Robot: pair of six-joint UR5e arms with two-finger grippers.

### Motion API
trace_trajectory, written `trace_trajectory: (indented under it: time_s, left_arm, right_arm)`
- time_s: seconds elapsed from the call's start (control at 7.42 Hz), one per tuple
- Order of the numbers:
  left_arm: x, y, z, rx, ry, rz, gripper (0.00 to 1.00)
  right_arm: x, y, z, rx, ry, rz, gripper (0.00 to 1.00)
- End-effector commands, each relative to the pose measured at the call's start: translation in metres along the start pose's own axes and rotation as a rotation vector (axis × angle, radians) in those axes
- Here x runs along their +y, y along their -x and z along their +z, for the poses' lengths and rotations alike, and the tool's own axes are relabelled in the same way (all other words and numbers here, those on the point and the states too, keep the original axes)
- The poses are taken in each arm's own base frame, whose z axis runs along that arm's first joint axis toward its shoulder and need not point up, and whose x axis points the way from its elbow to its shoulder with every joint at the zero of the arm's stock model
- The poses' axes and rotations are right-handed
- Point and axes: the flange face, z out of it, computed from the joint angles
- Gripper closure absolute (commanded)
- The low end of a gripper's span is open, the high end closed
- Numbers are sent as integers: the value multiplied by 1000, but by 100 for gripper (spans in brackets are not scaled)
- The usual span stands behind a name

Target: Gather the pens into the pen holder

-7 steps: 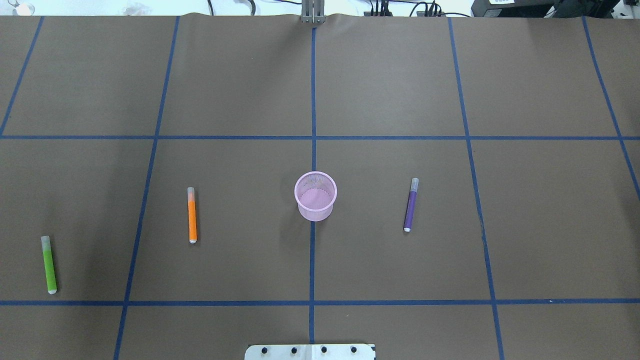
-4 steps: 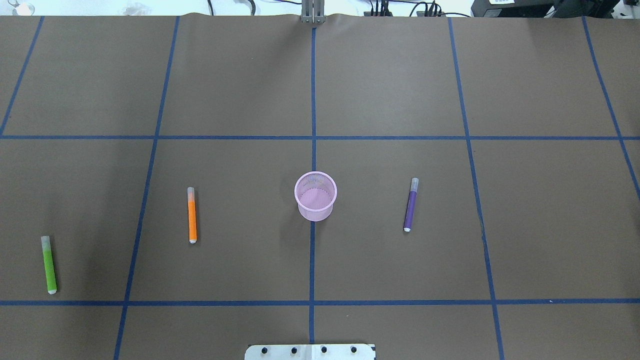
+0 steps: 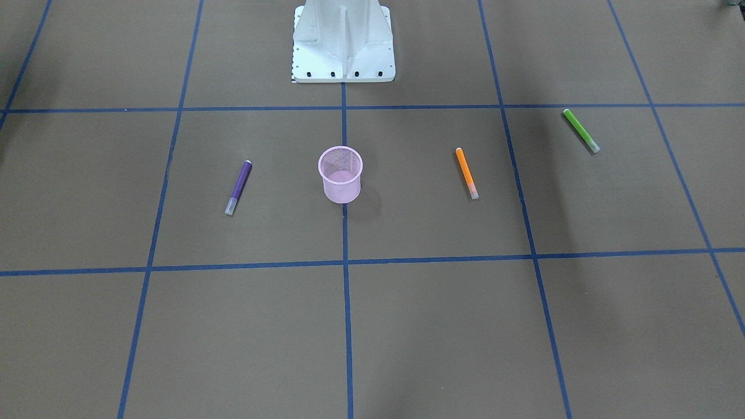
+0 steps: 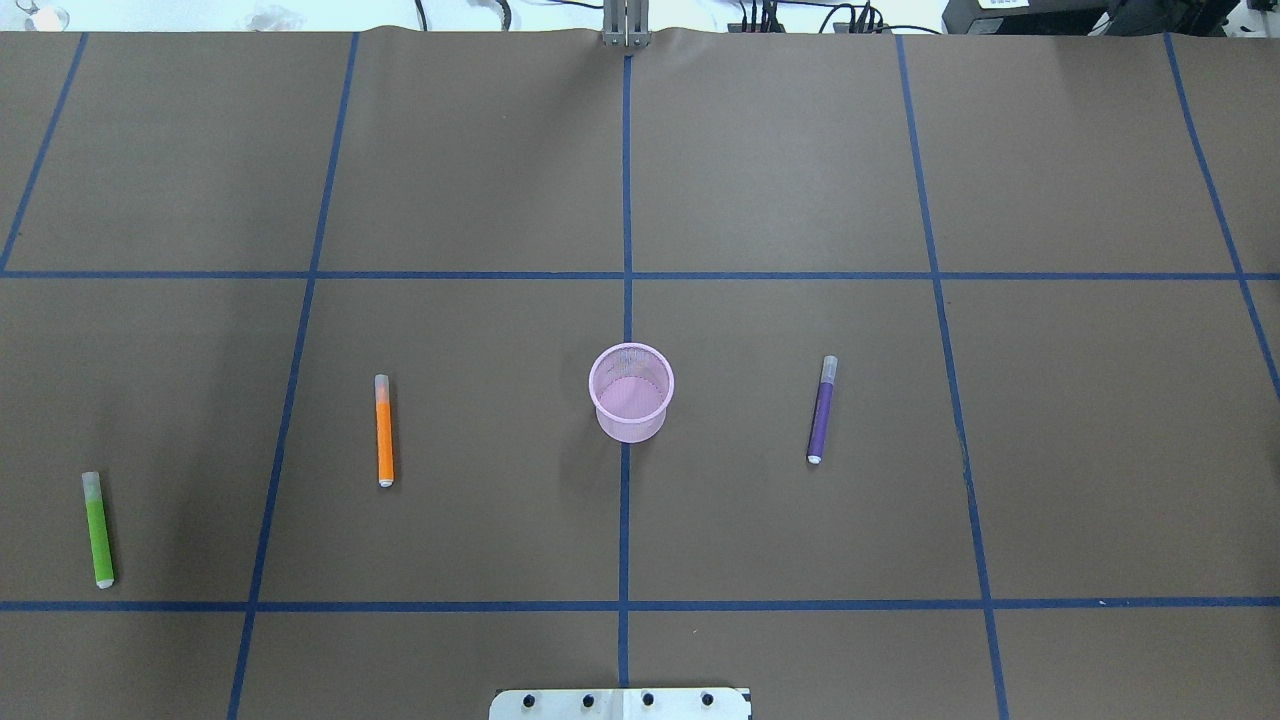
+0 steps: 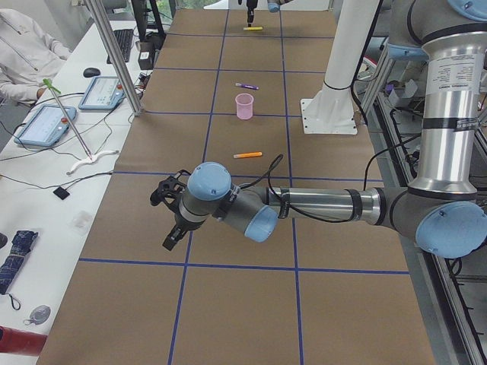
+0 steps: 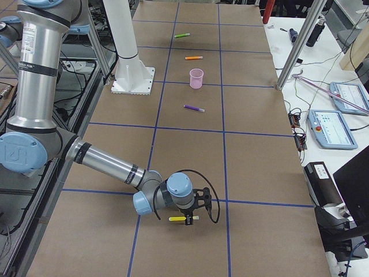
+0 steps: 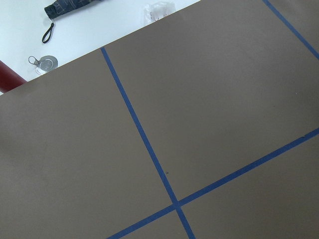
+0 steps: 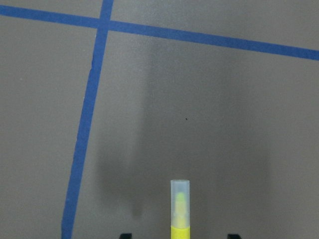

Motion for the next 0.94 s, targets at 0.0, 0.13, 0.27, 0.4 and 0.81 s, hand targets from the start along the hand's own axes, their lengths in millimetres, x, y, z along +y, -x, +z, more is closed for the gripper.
trace_trajectory:
  time_s: [0.0,0.13,0.27,0.4,0.81]
  left_arm:
    - [0,0,0,0,-1,1,0]
    - [0,0,0,0,-1,1,0]
    - [1,0,0,0,0,0,0]
    - [1,0,0,0,0,0,0]
    - [1,0,0,-2,-6,6,0]
  right_arm:
    - [-9,-1,16,2,24,-6,43]
    - [-11,-2,19,14,25,-9,45]
    - [-11,-2,20,15,27,-9,49]
    - [-10,-3,22,24,31,-10,52]
    - [-8,-2,26,29,41,-14,64]
